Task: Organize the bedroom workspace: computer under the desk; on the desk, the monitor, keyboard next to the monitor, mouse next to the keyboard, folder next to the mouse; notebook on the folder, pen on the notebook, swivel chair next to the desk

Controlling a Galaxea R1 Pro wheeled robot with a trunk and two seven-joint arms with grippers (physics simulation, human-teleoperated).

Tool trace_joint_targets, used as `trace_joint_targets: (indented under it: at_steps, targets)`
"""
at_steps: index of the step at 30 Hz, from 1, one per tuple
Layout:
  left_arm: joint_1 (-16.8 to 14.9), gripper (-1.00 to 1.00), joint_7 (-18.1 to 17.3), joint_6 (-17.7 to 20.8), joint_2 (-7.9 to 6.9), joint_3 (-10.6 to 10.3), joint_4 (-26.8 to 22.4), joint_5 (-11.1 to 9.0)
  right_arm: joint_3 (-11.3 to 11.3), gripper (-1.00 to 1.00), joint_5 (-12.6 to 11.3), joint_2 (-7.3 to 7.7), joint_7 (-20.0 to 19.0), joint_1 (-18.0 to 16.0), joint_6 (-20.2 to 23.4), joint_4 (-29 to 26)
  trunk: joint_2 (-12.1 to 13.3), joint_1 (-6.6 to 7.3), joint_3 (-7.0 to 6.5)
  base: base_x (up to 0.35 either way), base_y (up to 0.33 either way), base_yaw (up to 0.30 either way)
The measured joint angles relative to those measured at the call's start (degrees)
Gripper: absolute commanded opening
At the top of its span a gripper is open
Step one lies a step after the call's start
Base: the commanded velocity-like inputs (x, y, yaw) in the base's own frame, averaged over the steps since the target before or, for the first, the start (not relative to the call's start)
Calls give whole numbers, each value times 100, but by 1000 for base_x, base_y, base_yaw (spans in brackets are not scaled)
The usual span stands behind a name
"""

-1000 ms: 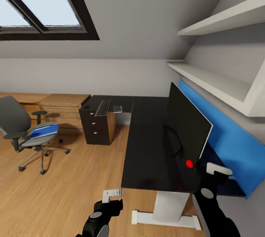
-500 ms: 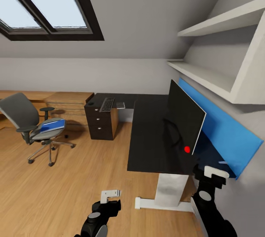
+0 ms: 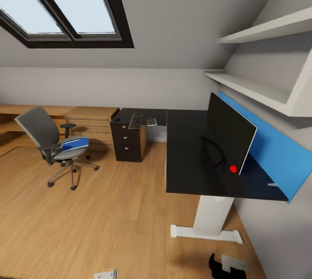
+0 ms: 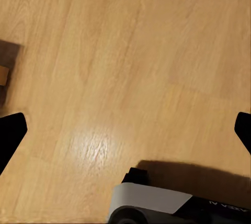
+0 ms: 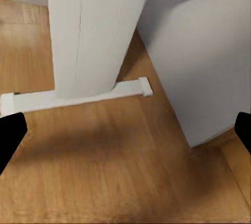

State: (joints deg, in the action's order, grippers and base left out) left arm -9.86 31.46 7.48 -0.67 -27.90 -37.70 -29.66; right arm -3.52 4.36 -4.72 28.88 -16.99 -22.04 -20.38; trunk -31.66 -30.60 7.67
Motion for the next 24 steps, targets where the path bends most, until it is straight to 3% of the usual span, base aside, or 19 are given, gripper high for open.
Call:
trace_joint_targets:
  at_steps: [1, 2, 5, 12, 15, 24]
  targets:
    - [0, 100, -3, -34, 1, 4, 102, -3, -1, 100, -1, -22, -166, 0, -83, 179, 0, 0, 2, 148, 289, 215]
    - [0, 100, -54, -134, 10, 2, 241, -11, -13, 100, -9, -42, -637, 1, -179, 463, -1, 2, 7, 176, 285, 216]
    - [-1, 100, -236, -275, 20, -8, 337, -13, -26, 100, -12, -46, -993, -2, -216, 590, -1, 2, 22, 183, 286, 216]
    - [-2, 100, -591, -490, 48, -39, 673, 8, -22, 100, -13, -62, -1257, -1, -237, 648, 0, 1, 58, 62, 100, 159]
    - [0, 100, -628, -903, 80, -20, 752, 46, -12, 100, -4, -65, -1624, 0, -265, 678, -3, 3, 63, 138, 174, 17]
    - [0, 100, -629, -961, 88, -25, 809, 49, 0, 100, 4, -68, -1674, -1, -291, 813, -2, 2, 63, 214, 268, 1]
